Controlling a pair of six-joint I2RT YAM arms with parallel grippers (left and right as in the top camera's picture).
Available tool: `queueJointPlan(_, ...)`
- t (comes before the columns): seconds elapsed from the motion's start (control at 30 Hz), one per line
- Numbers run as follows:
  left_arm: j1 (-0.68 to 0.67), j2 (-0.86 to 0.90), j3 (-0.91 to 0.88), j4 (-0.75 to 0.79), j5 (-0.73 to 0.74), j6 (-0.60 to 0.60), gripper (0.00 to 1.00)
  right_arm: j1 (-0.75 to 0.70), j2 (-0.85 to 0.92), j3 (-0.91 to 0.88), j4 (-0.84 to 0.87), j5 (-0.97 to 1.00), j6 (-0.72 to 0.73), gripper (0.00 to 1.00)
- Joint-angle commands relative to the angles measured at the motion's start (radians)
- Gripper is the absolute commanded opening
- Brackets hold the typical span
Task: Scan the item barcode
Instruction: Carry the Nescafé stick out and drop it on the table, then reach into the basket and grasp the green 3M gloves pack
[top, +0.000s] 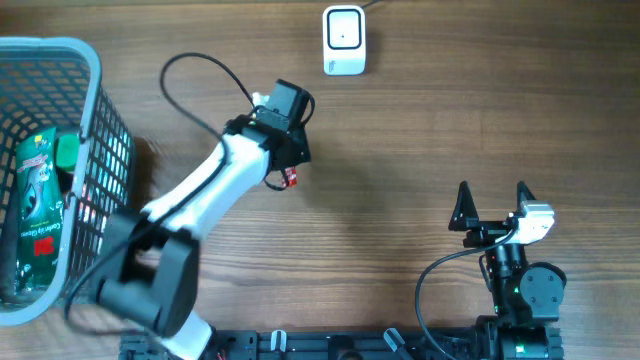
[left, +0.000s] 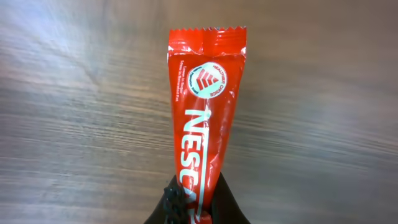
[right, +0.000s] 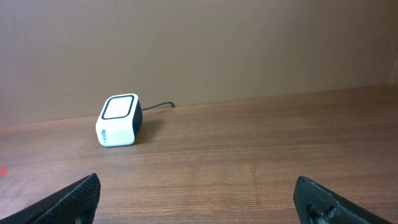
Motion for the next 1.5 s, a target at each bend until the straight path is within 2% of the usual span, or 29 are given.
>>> queueJointPlan(0.0,-0.001,0.095,-0.006,0.007,-0.005,-0.021,0.04,0.006,0.000,-0.001,0.002,0.005,0.005,1.00)
queueJointPlan(0.03,-0.001,0.101,-0.006,0.007,-0.005,-0.017,0.06,0.006,0.000,-0.001,0.002,0.005,0.005,1.00)
queueJointPlan(0.1,-0.001,0.094,-0.006,0.011,-0.006,-0.005,0.44,0.006,0.000,-0.001,0.002,0.005,0.005,1.00)
queueJointPlan(0.17,0.000,0.069,-0.002,0.012,-0.005,0.008,0.66,0.006,0.000,-0.001,0.002,0.005,0.005,1.00)
queueJointPlan(0.2,0.000,0.048,0.006,0.009,-0.006,0.024,0.89,0.006,0.000,-0.001,0.002,0.005,0.005,1.00)
queueJointPlan(0.23,0.000,0.020,0.019,-0.002,-0.005,0.046,1.00,0.006,0.000,-0.001,0.002,0.005,0.005,1.00)
queueJointPlan(0.37,0.002,-0.129,0.102,-0.069,-0.010,0.097,1.00,0.006,0.000,-0.001,0.002,0.005,0.005,1.00)
queueJointPlan(0.57,0.090,-0.419,0.228,-0.141,-0.146,0.095,1.00,0.006,0.000,-0.001,0.002,0.005,0.005,1.00)
queueJointPlan(0.63,0.177,-0.544,0.234,-0.134,-0.179,0.089,1.00,0.006,0.000,-0.001,0.002,0.005,0.005,1.00)
queueJointPlan(0.7,0.289,-0.639,0.234,-0.138,-0.232,0.033,1.00,0.006,0.000,-0.001,0.002,0.005,0.005,1.00)
queueJointPlan(0.83,0.602,-0.733,0.233,-0.172,-0.285,-0.111,1.00,0.006,0.000,-0.001,0.002,0.005,0.005,1.00)
queueJointPlan(0.9,0.748,-0.728,0.233,-0.219,-0.285,-0.231,1.00,0.006,0.000,-0.001,0.002,0.005,0.005,1.00)
queueJointPlan(0.93,0.856,-0.707,0.232,-0.269,-0.282,-0.363,1.00,0.006,0.000,-0.001,0.002,0.005,0.005,1.00)
queueJointPlan(1.03,1.008,-0.643,0.232,-0.356,-0.259,-0.595,1.00,0.006,0.000,-0.001,0.002,0.005,0.005,1.00)
queueJointPlan(1.1,1.110,-0.547,0.232,-0.397,-0.189,-0.754,1.00,0.006,0.000,-0.001,0.002,0.005,0.005,1.00)
queueJointPlan(1.2,1.154,-0.419,0.232,-0.401,-0.123,-0.871,1.00,0.006,0.000,-0.001,0.002,0.005,0.004,0.99)
queueJointPlan(1.3,1.156,-0.263,0.232,-0.394,-0.118,-0.990,1.00,0.006,0.000,-0.001,0.002,0.005,0.005,1.00)
queueJointPlan(1.47,1.156,-0.077,0.232,-0.394,-0.045,-1.133,1.00,0.006,0.000,-0.001,0.002,0.005,0.005,1.00)
